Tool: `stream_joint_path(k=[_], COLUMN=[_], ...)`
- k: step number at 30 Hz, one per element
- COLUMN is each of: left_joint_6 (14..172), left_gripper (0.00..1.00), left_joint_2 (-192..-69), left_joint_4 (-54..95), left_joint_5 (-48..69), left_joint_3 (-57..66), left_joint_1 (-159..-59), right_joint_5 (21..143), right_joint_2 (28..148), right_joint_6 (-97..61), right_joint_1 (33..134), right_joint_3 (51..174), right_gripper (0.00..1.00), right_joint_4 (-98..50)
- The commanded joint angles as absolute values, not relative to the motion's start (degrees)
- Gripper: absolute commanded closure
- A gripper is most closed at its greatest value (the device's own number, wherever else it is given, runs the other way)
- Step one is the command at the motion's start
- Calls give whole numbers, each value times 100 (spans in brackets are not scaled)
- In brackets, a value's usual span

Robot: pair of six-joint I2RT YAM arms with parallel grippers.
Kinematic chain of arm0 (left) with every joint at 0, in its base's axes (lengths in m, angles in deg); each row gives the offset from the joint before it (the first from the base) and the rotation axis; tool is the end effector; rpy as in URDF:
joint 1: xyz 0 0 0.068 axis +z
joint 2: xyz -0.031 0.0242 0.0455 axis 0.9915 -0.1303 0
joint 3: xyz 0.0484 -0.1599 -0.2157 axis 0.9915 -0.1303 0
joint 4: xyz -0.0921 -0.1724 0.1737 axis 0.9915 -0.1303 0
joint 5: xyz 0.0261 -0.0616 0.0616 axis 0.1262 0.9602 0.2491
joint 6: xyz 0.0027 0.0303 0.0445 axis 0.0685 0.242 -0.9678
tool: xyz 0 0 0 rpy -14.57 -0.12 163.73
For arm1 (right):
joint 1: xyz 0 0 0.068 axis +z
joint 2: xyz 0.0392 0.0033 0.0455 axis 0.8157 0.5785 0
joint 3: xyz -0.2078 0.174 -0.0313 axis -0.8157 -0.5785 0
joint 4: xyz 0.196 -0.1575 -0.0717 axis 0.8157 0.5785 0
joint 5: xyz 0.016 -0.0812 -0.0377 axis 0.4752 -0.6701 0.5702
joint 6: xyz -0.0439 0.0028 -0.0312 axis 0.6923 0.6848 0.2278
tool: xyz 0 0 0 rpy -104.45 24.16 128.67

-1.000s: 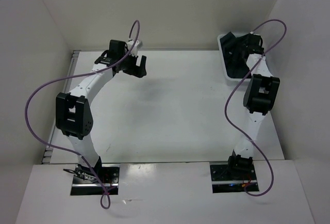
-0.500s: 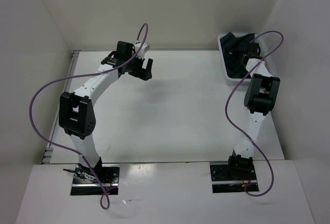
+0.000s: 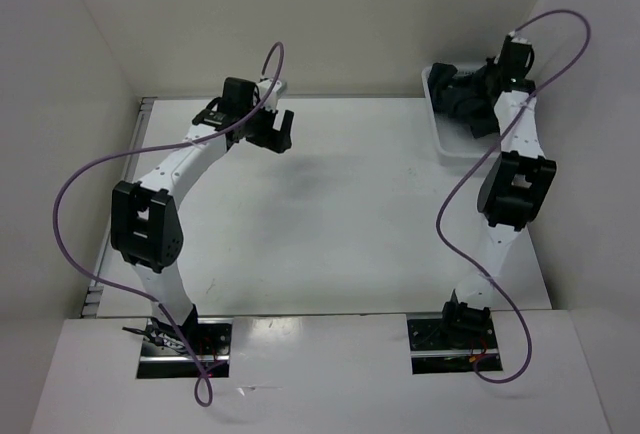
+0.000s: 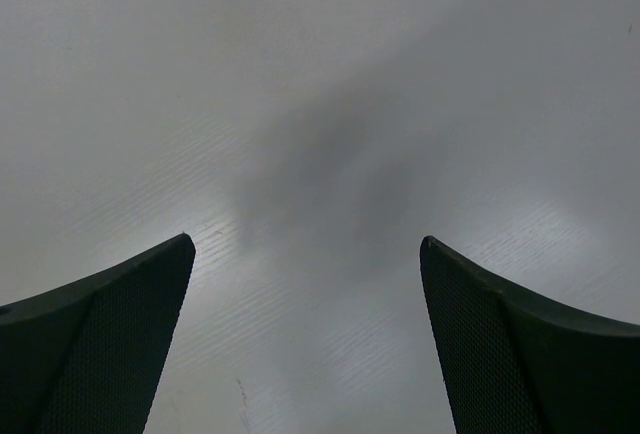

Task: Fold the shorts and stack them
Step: Grab the shorts from the pile, then move the shorts to the center of the board

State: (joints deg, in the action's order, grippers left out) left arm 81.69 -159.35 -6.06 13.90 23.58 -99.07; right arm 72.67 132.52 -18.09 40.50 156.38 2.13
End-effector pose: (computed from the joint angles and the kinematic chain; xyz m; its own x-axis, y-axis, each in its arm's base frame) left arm 0.4053 -0.1281 0.3061 -0.5840 0.1696 -0.7938 0.4325 0.8926 -0.1275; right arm 0.4998 -0.1270 0.2996 -0.4987 0.2532 -0.8290 0.3261 0.9409 0.0912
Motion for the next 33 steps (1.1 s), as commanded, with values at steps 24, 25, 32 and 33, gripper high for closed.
stream_joint_path(k=[24, 25, 32, 33], left_joint_6=[8146, 8146, 8146, 8146], left_gripper=[0, 0, 0, 0], left_joint_2=[-13470, -13469, -13731, -13811], left_joint_4=[-235, -453, -1194, -1194], left_joint_5=[-268, -75, 1080, 1000], left_joint_3=[1601, 1601, 908, 785], left_joint_1=[-8226, -8172, -8899, -9006], right_joint_5=[9525, 9526, 8647, 8595], right_joint_2=[10008, 9910, 9952, 10258], right_joint_6=[-952, -889, -1002, -1125], right_joint_1=[7935, 7935, 7804, 7725], right_joint_3=[13423, 13254, 12409, 12409], right_gripper=[4, 4, 8, 10], right_joint_4=[263, 133, -1098, -1221])
